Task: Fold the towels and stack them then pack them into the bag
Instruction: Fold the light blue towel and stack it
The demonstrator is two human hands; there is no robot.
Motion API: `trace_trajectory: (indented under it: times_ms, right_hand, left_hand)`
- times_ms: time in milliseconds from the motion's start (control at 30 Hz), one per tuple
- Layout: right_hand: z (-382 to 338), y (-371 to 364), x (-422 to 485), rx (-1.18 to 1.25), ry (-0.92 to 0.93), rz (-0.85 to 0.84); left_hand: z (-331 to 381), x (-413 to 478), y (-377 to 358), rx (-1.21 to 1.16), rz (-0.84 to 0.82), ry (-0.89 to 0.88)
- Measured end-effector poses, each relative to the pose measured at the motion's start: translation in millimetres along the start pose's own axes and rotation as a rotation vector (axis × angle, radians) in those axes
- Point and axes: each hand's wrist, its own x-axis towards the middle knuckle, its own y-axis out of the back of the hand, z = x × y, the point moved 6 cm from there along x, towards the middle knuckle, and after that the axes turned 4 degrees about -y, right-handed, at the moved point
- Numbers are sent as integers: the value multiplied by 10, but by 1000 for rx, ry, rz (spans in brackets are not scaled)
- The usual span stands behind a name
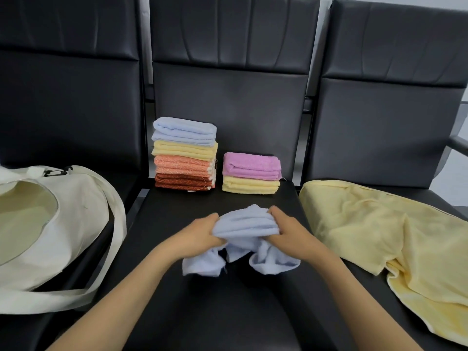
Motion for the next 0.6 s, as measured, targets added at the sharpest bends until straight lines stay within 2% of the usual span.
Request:
trace_trajectory:
  times_ms: [67,133,200,300,400,533,600]
  right_hand:
    - [-82,110,-39,82,29,2]
    - [-144,203,-69,35,37,-3]
    - [-156,202,-90,-99,6,-52]
    - [-34,-10,-120,-361,-138,-240]
    - [83,-278,-164,-416,-265,-427]
    - [103,-327,-39,-379,-239,-281]
    - [179,-379,15,-401,-228,-289]
  left_hand:
    - [70,-28,108,-171,45,-23]
    - [130,-59,220,-275,81,-47]
    - [144,-86,305,-183,55,-58]
    - [14,-130,171,184,-157,41]
    - [-274,-85,-106,374,-302,172]
    - [-382,38,-192,355,-231,168]
    - [-401,41,-193,268,-188,183]
